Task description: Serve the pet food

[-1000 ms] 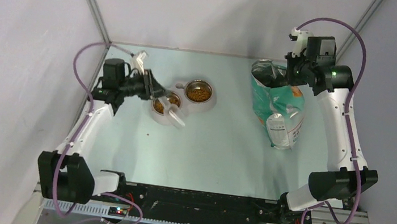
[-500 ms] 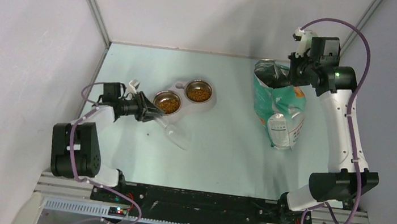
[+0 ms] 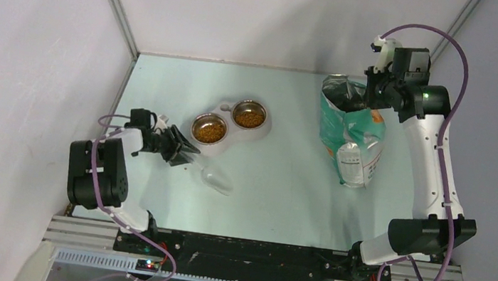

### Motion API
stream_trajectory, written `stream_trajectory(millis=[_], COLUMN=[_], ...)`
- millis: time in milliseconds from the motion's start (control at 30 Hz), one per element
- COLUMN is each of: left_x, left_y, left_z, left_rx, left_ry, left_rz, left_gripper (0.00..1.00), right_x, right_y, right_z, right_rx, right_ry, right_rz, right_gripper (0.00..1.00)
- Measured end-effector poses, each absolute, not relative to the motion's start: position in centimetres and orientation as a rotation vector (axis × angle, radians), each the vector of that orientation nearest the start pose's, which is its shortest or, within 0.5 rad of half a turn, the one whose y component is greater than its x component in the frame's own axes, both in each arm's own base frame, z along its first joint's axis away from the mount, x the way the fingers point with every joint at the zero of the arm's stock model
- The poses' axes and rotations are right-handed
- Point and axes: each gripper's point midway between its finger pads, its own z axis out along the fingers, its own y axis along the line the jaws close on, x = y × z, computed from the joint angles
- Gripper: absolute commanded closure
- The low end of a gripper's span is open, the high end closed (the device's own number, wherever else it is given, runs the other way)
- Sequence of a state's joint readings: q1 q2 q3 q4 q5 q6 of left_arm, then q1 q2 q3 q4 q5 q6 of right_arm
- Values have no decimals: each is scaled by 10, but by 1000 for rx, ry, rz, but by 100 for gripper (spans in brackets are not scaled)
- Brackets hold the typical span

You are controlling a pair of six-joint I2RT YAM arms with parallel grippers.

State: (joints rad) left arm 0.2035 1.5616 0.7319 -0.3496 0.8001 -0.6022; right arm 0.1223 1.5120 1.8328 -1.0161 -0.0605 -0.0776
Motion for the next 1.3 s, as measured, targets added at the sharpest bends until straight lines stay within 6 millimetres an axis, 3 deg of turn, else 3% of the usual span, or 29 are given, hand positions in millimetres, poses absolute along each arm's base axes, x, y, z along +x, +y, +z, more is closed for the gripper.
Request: stream_trajectory(millis=[267,500,633,867,1067,1167,1300], left_x=[287,282,279,307,331,342,349], left_y=[-64,-56,-50,-32,-30,-45,-101], left_z=[45,39,46,103,144,168,218], left_rx=[-878,-887,-854,-666,-504,-318,137], left_ry=[2610,2647,2649,2478,2336,2276,2152], left_rz=[-1017,-930,-861,-726,-692,-690,-728], left_gripper=[34,33,34,39,38,38,36], right_x=[379,378,378,367,340,319,299], right_y=[52,51,55,79,124,150,169], right_z=[319,320,320,318,317,316,318], right_rx=[-251,-250,-273,-449,-707,-829,-914], right_ry=[2252,2251,2248,2236,2210,2198,2187], right_rz=[89,89,114,254,385,488,597], right_gripper=[100,100,100,100,100,100,100])
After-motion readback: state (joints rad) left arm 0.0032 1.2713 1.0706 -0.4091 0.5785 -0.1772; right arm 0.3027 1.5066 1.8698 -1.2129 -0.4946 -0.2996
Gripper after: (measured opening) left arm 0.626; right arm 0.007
